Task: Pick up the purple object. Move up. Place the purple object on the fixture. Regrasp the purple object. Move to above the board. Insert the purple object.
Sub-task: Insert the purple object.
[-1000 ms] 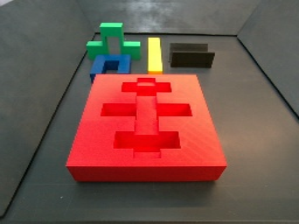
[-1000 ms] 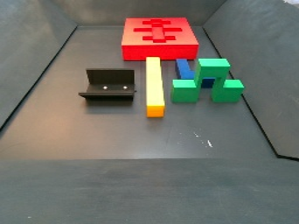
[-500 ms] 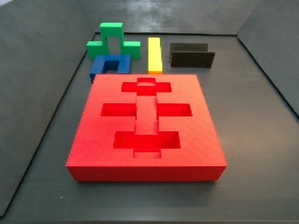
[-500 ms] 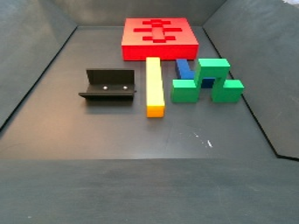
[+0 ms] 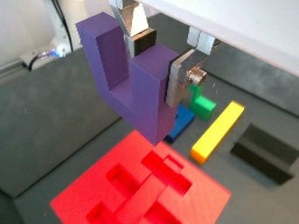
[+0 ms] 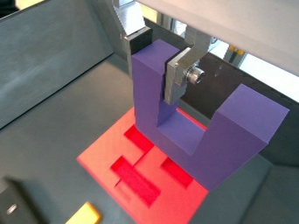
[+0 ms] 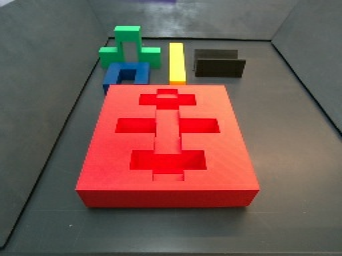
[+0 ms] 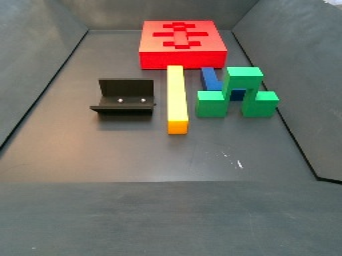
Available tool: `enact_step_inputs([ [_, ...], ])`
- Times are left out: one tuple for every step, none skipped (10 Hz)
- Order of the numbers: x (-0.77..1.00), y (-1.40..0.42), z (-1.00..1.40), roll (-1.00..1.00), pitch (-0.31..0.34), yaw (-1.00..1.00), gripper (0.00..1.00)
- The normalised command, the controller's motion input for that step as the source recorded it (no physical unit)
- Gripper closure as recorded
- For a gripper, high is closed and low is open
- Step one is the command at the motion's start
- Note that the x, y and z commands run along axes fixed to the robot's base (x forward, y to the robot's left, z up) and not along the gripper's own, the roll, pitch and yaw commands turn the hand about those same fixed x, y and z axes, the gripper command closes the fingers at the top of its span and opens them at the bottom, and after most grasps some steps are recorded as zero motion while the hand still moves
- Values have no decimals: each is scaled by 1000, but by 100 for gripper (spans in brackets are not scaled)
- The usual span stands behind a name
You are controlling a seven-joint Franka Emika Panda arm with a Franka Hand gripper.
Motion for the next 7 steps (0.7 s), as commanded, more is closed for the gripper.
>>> enact_step_inputs([
  [349,-751,-526,0,-96,14,100],
  [366,-743,-529,0,-100,0,100],
  [560,-666,-549,-3,-59,0,100],
  [706,-643,-597,0,-23,0,100],
  [643,-634,-709,26,-40,0,100],
  [729,-569,-771,50,-21,17,100],
  [663,-529,-757,73,-20,0,100],
])
